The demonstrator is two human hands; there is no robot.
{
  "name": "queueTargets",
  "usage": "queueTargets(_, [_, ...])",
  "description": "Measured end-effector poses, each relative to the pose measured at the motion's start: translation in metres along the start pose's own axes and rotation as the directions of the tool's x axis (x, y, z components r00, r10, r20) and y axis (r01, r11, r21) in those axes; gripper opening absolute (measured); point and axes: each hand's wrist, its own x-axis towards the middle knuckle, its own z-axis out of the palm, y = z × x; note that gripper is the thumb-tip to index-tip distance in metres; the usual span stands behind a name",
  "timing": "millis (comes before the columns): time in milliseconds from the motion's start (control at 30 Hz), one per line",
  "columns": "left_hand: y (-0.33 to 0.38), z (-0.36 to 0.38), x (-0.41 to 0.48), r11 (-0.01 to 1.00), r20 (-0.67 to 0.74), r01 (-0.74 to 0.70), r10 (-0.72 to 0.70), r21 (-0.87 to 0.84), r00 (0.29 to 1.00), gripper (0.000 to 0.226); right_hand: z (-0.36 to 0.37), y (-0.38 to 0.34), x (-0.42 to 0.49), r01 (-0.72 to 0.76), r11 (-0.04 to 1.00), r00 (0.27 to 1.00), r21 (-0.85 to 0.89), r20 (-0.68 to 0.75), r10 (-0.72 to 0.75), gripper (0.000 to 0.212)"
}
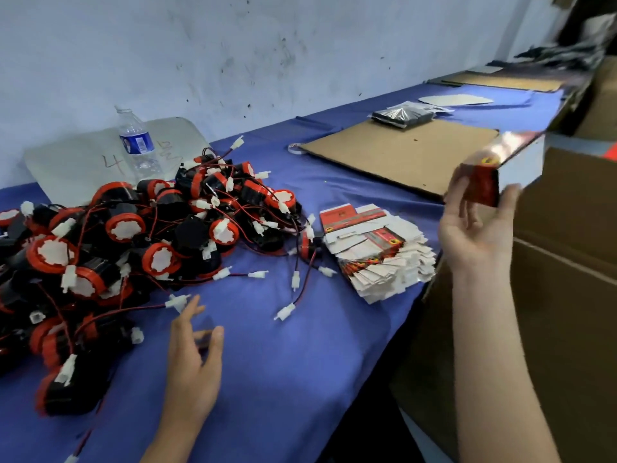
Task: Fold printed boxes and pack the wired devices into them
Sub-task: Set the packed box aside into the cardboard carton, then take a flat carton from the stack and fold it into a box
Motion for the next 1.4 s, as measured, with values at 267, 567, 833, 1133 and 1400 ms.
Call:
queueTargets(267, [0.003,0.002,0.000,0.999,0.047,0.013,-0.015,0.048,0.999,0.054,-0.028,0.018,0.022,0.175,0.356,0.984,-0.918,0.178,-0.023,0.020])
queueTargets(567, [0.009,-0.001,-0.001,0.999,0.059,0.026,-0.029,0.036,0.998,0.054,-0.052,0.077,0.092,0.421,-0.882,0.890,-0.214,-0.092,0.447,0.084])
queueTargets(833, [0.012,0.000,0.000,0.999,0.070,0.033,-0.035,0.031,0.997,0.051,-0.074,0.106,0.097,0.388,-0.921,0.922,0.025,-0.030,0.387,0.050])
queueTargets(1133, [0.013,-0.003,-0.002,0.999,0.083,0.033,-0.035,0.023,0.996,0.051,-0.076,0.112,0.094,0.409,-0.910,0.827,0.072,0.392,0.403,0.019])
queueTargets(1400, [0.017,-0.003,-0.002,0.986,-0.023,0.046,-0.051,-0.162,0.998,0.053,-0.023,0.112,0.024,0.648,-0.190,0.726,-0.738,0.673,-0.137,0.016])
